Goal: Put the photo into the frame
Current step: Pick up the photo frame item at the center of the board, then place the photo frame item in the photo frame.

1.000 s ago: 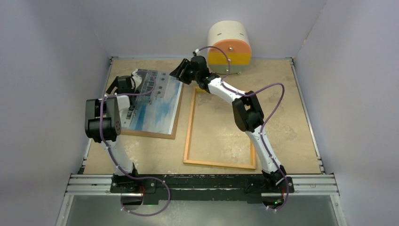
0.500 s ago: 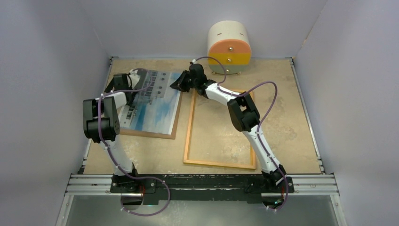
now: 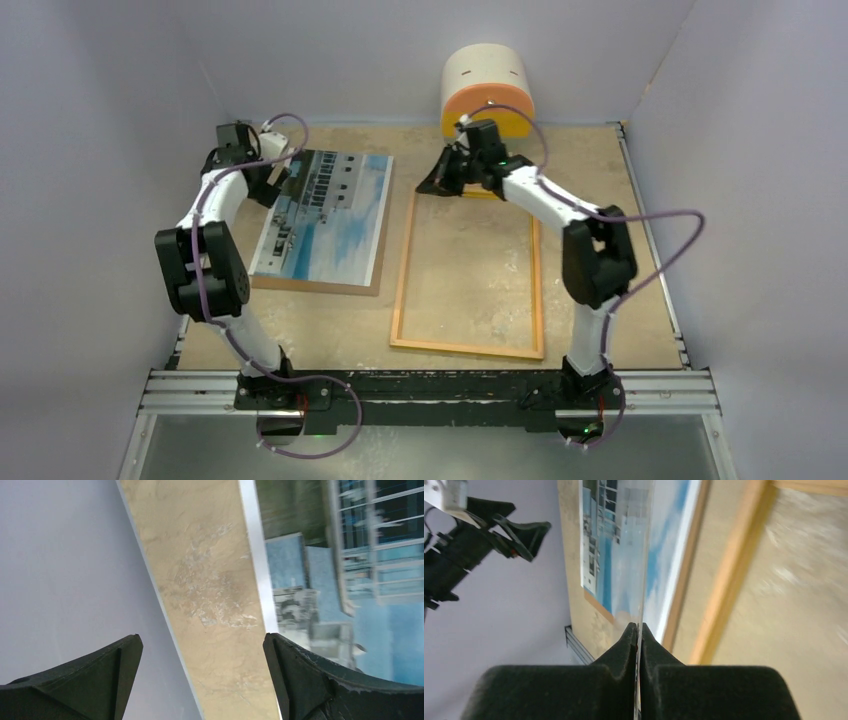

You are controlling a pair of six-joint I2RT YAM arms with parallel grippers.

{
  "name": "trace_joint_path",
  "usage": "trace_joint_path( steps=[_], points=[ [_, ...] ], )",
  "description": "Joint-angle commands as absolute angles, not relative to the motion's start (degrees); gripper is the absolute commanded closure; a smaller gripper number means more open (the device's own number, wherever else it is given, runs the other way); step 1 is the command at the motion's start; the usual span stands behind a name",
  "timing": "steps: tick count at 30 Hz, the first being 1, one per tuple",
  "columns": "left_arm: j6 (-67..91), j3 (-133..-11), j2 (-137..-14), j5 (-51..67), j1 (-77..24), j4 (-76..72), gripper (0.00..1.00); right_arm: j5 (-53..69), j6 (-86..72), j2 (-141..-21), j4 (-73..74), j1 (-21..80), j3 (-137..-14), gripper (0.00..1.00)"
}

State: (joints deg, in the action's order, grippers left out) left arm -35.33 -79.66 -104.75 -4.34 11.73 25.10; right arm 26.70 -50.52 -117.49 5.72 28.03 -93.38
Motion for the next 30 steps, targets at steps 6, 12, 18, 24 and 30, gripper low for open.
trace_joint_path(
  steps=[6,12,18,24,30],
  points=[
    [-30.79,-73.75,-95.36,2.16,-3.83,32.16,0.00,18.69,-30.39,-96.22,29.62,20.32,-74.04,1.00],
    [-29.43,-68.56,-94.47,1.94,-13.84,30.14,0.00,9.24,-26.81,-95.45,34.90,17.68,-72.17,1.00],
    [-28.61,-64.89,-96.15,-2.26,-19.72,26.70,0.00,1.58,-27.69,-94.93,35.84,16.12,-69.80,1.00],
    [-28.41,-63.68,-97.51,-3.34,-23.85,25.26,0.00,1.36,-28.10,-93.43,33.67,15.40,-67.60,0.95],
    [-28.08,-64.97,-97.18,-2.20,-26.02,26.79,0.00,7.61,-28.85,-94.54,30.55,15.09,-65.82,0.49]
  ],
)
